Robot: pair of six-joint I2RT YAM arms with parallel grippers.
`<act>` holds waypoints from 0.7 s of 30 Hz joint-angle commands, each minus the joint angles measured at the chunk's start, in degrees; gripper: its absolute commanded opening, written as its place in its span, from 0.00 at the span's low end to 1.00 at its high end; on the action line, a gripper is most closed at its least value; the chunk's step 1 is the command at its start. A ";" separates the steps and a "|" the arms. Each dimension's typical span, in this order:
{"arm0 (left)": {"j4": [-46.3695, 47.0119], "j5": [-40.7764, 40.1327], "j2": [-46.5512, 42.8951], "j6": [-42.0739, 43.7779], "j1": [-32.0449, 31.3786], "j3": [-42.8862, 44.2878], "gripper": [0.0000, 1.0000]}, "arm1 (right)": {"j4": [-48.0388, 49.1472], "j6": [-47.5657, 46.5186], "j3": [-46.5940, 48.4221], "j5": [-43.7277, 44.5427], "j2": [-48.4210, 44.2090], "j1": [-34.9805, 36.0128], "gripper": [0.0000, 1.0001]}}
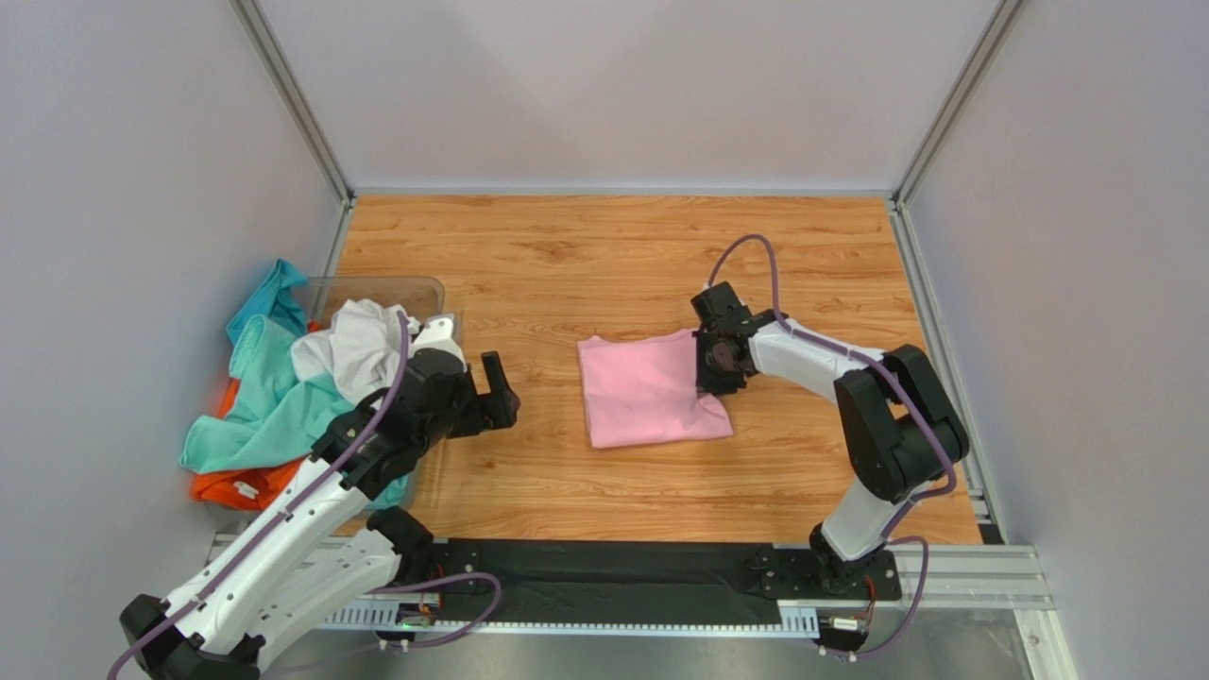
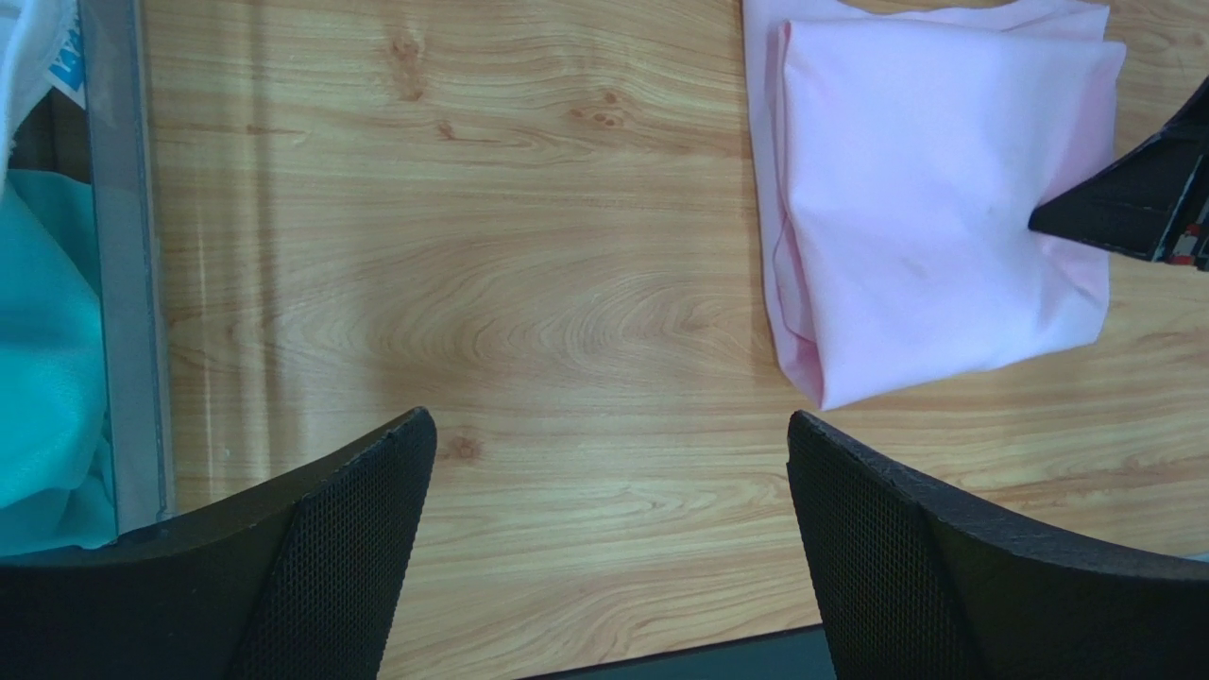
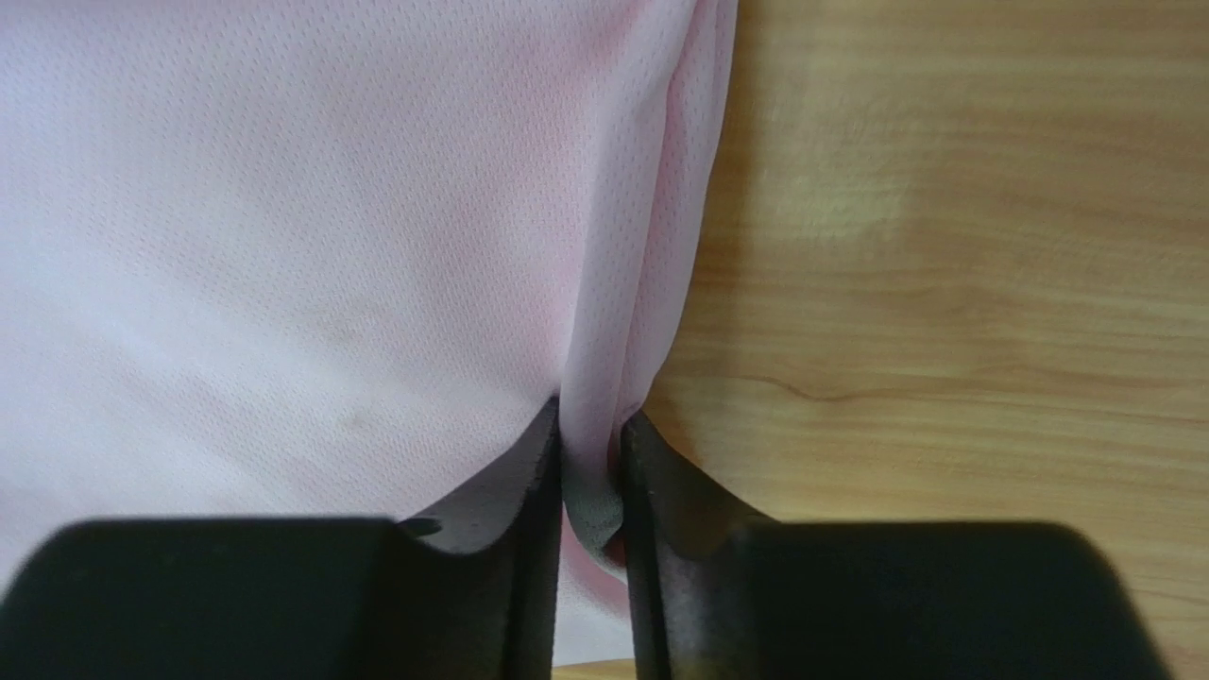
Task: Fold and stack the t-shirts
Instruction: Neatly place the folded tshirt to the corner
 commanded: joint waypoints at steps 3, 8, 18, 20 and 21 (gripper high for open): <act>-1.28 -2.28 -0.06 0.10 0.02 2.84 1.00 | -0.34 -3.18 7.65 11.35 5.37 -0.31 0.10; -1.99 -4.30 -0.76 -0.16 0.02 2.76 1.00 | -2.72 -7.57 18.62 14.78 10.82 -4.52 0.00; -2.25 -8.43 -3.13 -0.77 0.02 1.88 1.00 | -6.41 -19.88 41.12 14.53 22.50 -17.08 0.00; -2.16 -9.31 -3.66 -0.86 0.11 1.96 1.00 | -7.63 -21.82 44.91 14.17 25.58 -19.99 0.00; -2.16 -9.75 -3.92 -0.86 0.11 1.79 1.00 | -7.90 -22.78 46.41 14.52 26.55 -20.87 0.00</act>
